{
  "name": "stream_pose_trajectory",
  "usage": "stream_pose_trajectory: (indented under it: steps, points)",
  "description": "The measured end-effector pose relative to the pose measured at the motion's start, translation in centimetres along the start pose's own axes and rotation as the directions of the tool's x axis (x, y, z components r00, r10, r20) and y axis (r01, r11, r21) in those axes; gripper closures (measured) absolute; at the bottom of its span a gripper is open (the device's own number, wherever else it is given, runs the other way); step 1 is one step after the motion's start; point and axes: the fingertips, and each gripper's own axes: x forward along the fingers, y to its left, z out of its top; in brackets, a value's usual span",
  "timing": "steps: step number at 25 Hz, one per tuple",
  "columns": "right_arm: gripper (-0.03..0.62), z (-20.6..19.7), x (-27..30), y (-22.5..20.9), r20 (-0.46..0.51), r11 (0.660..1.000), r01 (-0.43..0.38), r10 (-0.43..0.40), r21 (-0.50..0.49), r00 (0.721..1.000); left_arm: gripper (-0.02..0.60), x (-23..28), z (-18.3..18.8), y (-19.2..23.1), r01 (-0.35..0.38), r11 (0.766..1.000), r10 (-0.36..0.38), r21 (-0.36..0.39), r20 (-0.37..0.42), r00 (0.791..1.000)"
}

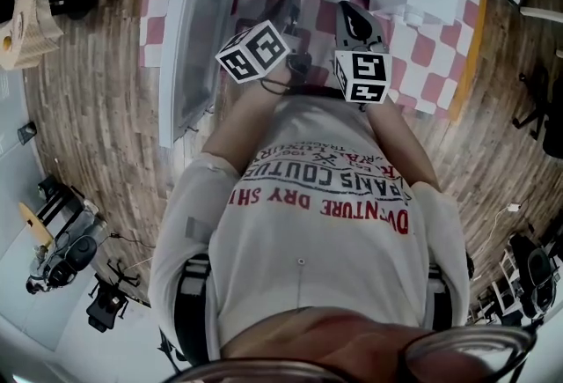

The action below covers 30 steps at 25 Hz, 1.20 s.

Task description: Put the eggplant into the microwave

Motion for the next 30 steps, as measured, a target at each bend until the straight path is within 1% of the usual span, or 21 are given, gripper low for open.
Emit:
stream_pose_trajectory:
  steps: [2, 3, 4, 5, 6, 7, 8, 9, 10, 11, 12, 13, 14, 16, 17, 18, 22, 24, 27, 30]
  points:
    - [0.568, 0.7, -0.6, 0.0, 0.022, 1.0, 0.007, -0.007, 0.009, 1.0, 0.555, -1.0, 0.7, -1.5, 0.032, 0.995, -0.035, 0.091, 0.029, 0.999]
    - [0.568, 1.3, -0.9, 0.0, 0.036, 1.0, 0.01, -0.01, 0.009, 0.999, 0.554, -1.5, 1.3, -2.4, 0.048, 0.988, -0.056, 0.147, 0.048, 0.997]
    - [0.568, 1.9, -1.3, 0.1, 0.052, 1.0, 0.013, -0.013, 0.005, 0.999, 0.554, -2.1, 1.9, -3.5, 0.062, 0.975, -0.079, 0.213, 0.072, 0.994]
    - [0.568, 2.6, -1.7, 0.1, 0.07, 1.0, 0.014, -0.014, -0.001, 0.997, 0.554, -2.8, 2.6, -4.6, 0.071, 0.955, -0.104, 0.289, 0.098, 0.99]
    - [0.568, 3.4, -2.2, 0.2, 0.089, 1.0, 0.015, -0.015, -0.008, 0.996, 0.554, -3.5, 3.2, -5.8, 0.073, 0.926, -0.128, 0.37, 0.125, 0.984]
    - [0.568, 4.1, -2.7, 0.3, 0.109, 1.0, 0.018, -0.016, -0.015, 0.994, 0.554, -4.3, 3.8, -6.9, 0.067, 0.89, -0.151, 0.452, 0.153, 0.977]
    - [0.568, 4.8, -3.1, 0.4, 0.129, 1.0, 0.022, -0.018, -0.023, 0.991, 0.554, -5.0, 4.4, -8.0, 0.052, 0.847, -0.172, 0.529, 0.181, 0.968]
    - [0.568, 5.6, -3.5, 0.4, 0.15, 0.999, 0.027, -0.022, -0.033, 0.988, 0.554, -5.6, 4.9, -9.1, 0.032, 0.798, -0.195, 0.602, 0.208, 0.959]
    - [0.568, 6.4, -3.9, 0.5, 0.17, 0.998, 0.035, -0.026, -0.045, 0.985, 0.554, -6.2, 5.3, -10.0, 0.008, 0.743, -0.218, 0.669, 0.23, 0.949]
    - [0.569, 7.1, -4.3, 0.6, 0.191, 0.997, 0.042, -0.031, -0.057, 0.981, 0.554, -6.6, 5.6, -10.9, -0.013, 0.69, -0.238, 0.723, 0.244, 0.94]
    - [0.568, 7.8, -4.6, 0.6, 0.213, 0.996, 0.05, -0.034, -0.068, 0.977, 0.554, -7.0, 5.7, -11.6, -0.026, 0.652, -0.255, 0.758, 0.251, 0.934]
    - [0.568, 8.5, -5.0, 0.7, 0.235, 0.996, 0.056, -0.037, -0.076, 0.971, 0.554, -7.3, 5.9, -12.1, -0.025, 0.636, -0.269, 0.771, 0.252, 0.93]
    - [0.568, 9.1, -5.4, 0.8, 0.257, 0.995, 0.061, -0.039, -0.078, 0.966, 0.554, -7.5, 5.9, -12.4, -0.012, 0.642, -0.28, 0.767, 0.249, 0.927]
    - [0.568, 10.1, -6.0, 0.8, 0.289, 0.995, 0.069, -0.045, -0.074, 0.956, 0.554, -7.8, 6.1, -12.6, 0.027, 0.679, -0.297, 0.733, 0.241, 0.924]
    - [0.568, 10.5, -6.2, 0.8, 0.299, 0.995, 0.073, -0.048, -0.072, 0.953, 0.554, -7.9, 6.3, -12.6, 0.043, 0.691, -0.307, 0.722, 0.239, 0.921]
    - [0.568, 10.8, -6.3, 0.8, 0.306, 0.994, 0.077, -0.051, -0.073, 0.951, 0.554, -8.0, 6.5, -12.7, 0.051, 0.693, -0.316, 0.719, 0.24, 0.918]
    - [0.569, 11.3, -6.6, 0.8, 0.316, 0.993, 0.092, -0.062, -0.079, 0.947, 0.554, -8.4, 7.0, -13.1, 0.031, 0.663, -0.325, 0.748, 0.25, 0.912]
    - [0.569, 11.3, -6.6, 0.8, 0.314, 0.992, 0.092, -0.062, -0.081, 0.947, 0.554, -8.2, 6.9, -13.3, 0.03, 0.653, -0.327, 0.757, 0.246, 0.913]
    - [0.569, 11.4, -6.6, 0.8, 0.31, 0.992, 0.095, -0.064, -0.085, 0.949, 0.554, -8.0, 6.5, -13.4, 0.045, 0.65, -0.327, 0.758, 0.226, 0.918]
    - [0.569, 11.5, -6.5, 0.9, 0.307, 0.991, 0.096, -0.062, -0.096, 0.95, 0.554, -7.8, 6.4, -13.1, 0.054, 0.658, -0.325, 0.751, 0.218, 0.92]
